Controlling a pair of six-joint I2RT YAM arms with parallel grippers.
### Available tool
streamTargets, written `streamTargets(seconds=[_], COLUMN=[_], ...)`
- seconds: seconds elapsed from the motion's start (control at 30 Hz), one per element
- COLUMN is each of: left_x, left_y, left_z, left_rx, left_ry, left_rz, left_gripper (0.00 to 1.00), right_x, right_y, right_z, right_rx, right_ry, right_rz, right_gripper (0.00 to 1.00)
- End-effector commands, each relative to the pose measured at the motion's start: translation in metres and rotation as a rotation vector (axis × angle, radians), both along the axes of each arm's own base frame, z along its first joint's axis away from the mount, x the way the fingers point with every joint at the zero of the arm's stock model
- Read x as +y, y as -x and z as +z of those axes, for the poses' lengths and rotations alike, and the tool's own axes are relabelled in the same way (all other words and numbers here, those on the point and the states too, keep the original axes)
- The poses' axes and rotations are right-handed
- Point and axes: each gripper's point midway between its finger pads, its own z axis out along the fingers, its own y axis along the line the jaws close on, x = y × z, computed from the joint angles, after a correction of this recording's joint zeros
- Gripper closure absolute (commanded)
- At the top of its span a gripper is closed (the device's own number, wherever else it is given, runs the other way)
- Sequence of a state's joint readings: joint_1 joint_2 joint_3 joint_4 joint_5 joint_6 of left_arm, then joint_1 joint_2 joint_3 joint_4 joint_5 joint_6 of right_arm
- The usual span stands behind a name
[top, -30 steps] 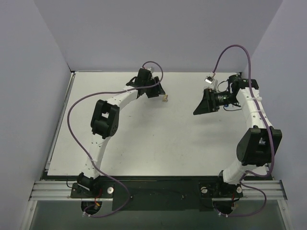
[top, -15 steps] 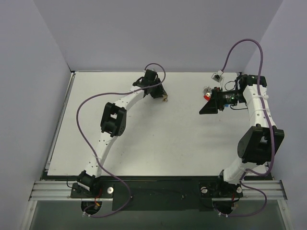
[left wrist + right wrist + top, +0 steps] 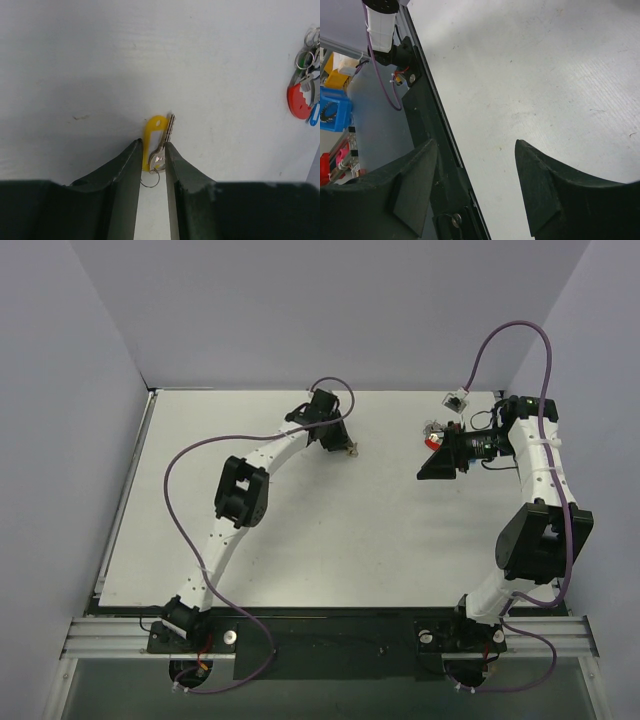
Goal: Put the keys on the keyring
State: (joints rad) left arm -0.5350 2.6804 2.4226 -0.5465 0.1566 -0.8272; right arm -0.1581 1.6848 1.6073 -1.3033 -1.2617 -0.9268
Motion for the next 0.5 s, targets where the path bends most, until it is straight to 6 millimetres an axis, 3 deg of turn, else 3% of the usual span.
streamTargets(seconds=[0.0, 0.27, 0.47], left_x=[-0.022, -0.055, -0.064], left_y=[0.037, 0.098, 0.116], left_z=[-0.011, -0.025, -0.026], left_rx=[0.053, 0.087, 0.068], left_ry=[-0.041, -0.106, -0.137], left_rz=[-0.100, -0.257, -0.279], left_gripper=[0.65, 0.68, 0.68], right_x=[0.010, 0.010, 0.007], right_y=[0.046, 0.058, 0.071], right_z=[0.028, 0.025, 0.009], right_rx=[0.183, 0.169, 0.148], right_ry=[-0.069, -0.038, 0.053], right_rz=[0.002, 0.019, 0.083], right_gripper=[0.41, 0.41, 0.42])
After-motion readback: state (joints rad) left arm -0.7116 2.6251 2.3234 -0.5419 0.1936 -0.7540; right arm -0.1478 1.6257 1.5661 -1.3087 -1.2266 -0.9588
